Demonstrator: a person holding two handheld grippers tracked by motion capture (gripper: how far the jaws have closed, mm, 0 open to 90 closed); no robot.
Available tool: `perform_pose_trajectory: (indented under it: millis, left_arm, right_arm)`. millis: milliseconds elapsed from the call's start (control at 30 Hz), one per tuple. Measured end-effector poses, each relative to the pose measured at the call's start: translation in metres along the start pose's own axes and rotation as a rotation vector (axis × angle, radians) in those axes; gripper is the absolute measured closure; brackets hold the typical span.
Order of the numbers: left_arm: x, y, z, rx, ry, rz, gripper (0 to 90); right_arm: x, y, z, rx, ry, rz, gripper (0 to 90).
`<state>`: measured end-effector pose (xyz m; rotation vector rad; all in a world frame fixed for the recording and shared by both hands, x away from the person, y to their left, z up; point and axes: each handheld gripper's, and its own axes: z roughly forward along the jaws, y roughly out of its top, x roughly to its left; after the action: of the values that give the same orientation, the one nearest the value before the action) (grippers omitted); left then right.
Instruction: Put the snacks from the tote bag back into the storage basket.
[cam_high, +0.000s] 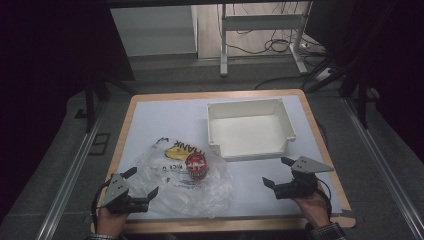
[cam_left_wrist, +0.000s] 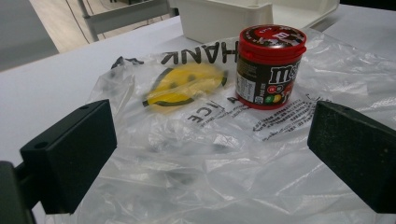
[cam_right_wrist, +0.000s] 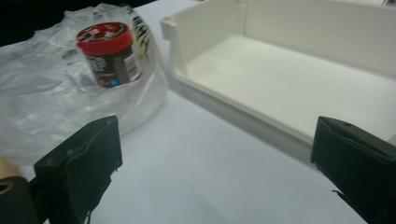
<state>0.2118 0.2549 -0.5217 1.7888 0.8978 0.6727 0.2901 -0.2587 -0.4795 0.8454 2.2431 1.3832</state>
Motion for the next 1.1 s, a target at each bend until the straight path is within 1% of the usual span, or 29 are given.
perform_pose_trajectory:
  millis: [33,67,133,200,267,300,367,433,500,600,733,867,1100]
  left_arm:
    - [0.001,0.000,0.000,0.001,0.001,-0.005,1.2]
    - [0.001,-0.001,0.000,0.001,0.000,-0.008,1.2]
    - [0.002,-0.001,-0.001,0.001,0.008,-0.007,1.2]
    - [0.002,-0.001,0.000,-0.001,0.005,-0.010,1.2]
    - [0.002,-0.001,0.000,-0.002,0.010,-0.006,1.2]
    - [0.002,-0.001,0.000,-0.001,0.010,-0.004,1.2]
    - [0.002,-0.001,0.001,-0.001,0.012,-0.002,1.1]
    - [0.002,-0.002,0.001,-0.002,0.014,-0.001,1.1]
    - [0.002,-0.002,0.001,-0.008,0.013,-0.003,1.1]
    - [0.002,-0.002,0.000,-0.017,0.012,0.003,1.1]
    - [0.000,-0.002,0.000,-0.023,0.007,0.017,1.1]
    - [0.000,-0.002,0.001,-0.024,0.006,0.023,1.0]
    - [0.000,-0.002,0.001,-0.020,0.008,0.026,1.0]
  right_arm:
    - [-0.002,0.000,0.001,-0.004,0.007,-0.002,2.2]
    - [-0.003,-0.001,0.003,-0.014,0.025,0.005,2.2]
    - [-0.003,-0.002,0.005,-0.021,0.058,-0.003,2.1]
    - [-0.003,-0.002,0.006,-0.019,0.069,-0.011,2.1]
    - [-0.003,-0.002,0.007,-0.017,0.090,-0.013,2.1]
    - [-0.003,-0.002,0.007,-0.012,0.093,-0.011,2.1]
    - [-0.006,-0.004,0.008,-0.004,0.118,0.015,2.1]
    - [-0.008,-0.004,0.008,0.002,0.107,0.024,2.1]
    - [-0.011,-0.004,0.009,-0.003,0.115,0.032,2.1]
    - [-0.014,-0.004,0.009,-0.004,0.115,0.030,2.1]
    - [-0.013,-0.004,0.010,-0.015,0.131,0.057,2.1]
    - [-0.012,-0.004,0.011,-0.016,0.128,0.051,2.1]
    - [-0.010,-0.003,0.015,0.005,0.129,0.025,2.1]
